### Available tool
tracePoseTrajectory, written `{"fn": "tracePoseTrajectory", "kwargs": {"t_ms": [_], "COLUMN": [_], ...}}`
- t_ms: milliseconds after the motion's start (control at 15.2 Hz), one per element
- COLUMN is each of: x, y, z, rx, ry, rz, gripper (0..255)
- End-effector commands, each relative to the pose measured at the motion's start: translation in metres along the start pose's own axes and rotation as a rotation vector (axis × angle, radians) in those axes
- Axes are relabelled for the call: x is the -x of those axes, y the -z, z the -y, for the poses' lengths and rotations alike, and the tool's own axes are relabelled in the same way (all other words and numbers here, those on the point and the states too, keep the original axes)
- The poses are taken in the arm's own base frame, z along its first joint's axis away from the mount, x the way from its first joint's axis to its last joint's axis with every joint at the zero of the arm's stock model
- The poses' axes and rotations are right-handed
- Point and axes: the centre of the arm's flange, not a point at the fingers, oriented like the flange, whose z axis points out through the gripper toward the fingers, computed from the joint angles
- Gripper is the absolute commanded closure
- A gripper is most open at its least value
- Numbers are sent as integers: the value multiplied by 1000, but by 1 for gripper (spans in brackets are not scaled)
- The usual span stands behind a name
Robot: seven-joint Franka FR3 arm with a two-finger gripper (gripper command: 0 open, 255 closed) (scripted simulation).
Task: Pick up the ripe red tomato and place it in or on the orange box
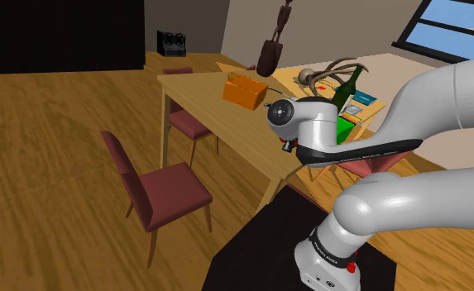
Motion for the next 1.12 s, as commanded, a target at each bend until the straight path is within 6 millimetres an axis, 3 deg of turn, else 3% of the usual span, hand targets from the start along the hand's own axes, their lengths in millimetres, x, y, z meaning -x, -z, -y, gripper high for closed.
{"fn": "tracePoseTrajectory", "kwargs": {"t_ms": [0, 1056], "x": [0, 15], "y": [0, 46], "z": [0, -68], "rx": [0, 0], "ry": [0, 0], "rz": [0, 0], "gripper": [255, 255]}}
